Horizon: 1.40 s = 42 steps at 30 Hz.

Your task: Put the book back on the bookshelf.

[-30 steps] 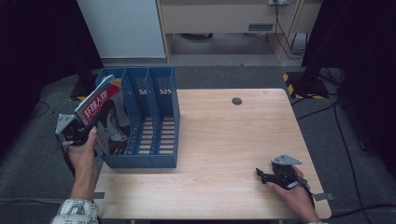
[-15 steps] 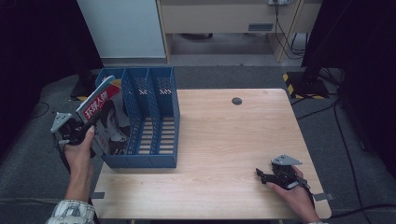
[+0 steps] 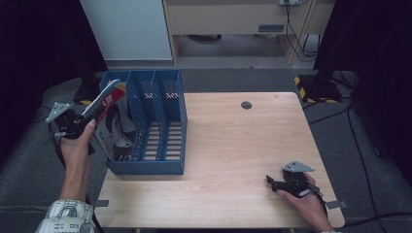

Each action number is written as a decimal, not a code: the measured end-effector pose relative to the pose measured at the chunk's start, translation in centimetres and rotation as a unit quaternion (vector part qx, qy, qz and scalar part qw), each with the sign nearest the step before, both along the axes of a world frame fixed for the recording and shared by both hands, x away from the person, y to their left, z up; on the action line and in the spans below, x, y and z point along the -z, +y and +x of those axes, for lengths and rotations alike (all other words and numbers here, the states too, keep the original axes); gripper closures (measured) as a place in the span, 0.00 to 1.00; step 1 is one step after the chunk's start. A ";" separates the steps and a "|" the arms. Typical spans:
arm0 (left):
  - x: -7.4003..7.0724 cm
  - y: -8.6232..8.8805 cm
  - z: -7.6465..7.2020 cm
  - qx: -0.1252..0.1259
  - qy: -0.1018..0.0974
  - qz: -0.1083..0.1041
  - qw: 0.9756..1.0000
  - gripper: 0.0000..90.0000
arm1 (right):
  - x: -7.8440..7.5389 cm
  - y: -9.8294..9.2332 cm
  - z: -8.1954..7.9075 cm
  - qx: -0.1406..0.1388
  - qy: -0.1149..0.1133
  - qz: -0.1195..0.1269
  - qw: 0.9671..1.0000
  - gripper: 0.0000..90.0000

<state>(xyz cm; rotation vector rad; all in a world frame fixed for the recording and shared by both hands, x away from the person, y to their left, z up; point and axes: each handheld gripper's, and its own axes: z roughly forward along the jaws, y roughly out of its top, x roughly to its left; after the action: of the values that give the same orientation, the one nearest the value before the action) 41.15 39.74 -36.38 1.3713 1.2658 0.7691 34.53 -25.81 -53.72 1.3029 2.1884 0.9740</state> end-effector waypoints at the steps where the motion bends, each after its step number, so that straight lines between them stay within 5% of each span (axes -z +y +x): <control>1: 0.1 0.0 0.0 -0.002 0.004 -0.002 1.000 0.86 | 0.0 0.0 0.0 0.000 0.000 0.000 1.000 0.27; 9: 0.3 0.3 0.0 -0.008 0.007 -0.018 1.000 0.96 | 0.0 0.0 0.0 0.000 0.000 0.000 1.000 0.27; 16: 0.6 0.5 -1.1 -0.011 -0.024 -0.025 0.999 0.96 | 0.0 0.0 0.0 0.000 0.000 0.000 1.000 0.27; 24: 0.5 0.8 -1.5 -0.014 -0.037 -0.032 0.999 0.96 | 0.0 0.0 0.0 0.000 0.000 0.000 1.000 0.27; 42: -0.1 0.2 -1.4 -0.034 -0.094 -0.055 0.993 0.96 | 0.0 0.0 0.0 -0.001 0.000 0.000 1.000 0.27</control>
<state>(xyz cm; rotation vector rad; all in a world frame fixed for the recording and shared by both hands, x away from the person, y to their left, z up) 39.75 39.95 -36.26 1.1448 1.1935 0.8433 34.53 -25.82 -53.72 1.3024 2.1893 0.9752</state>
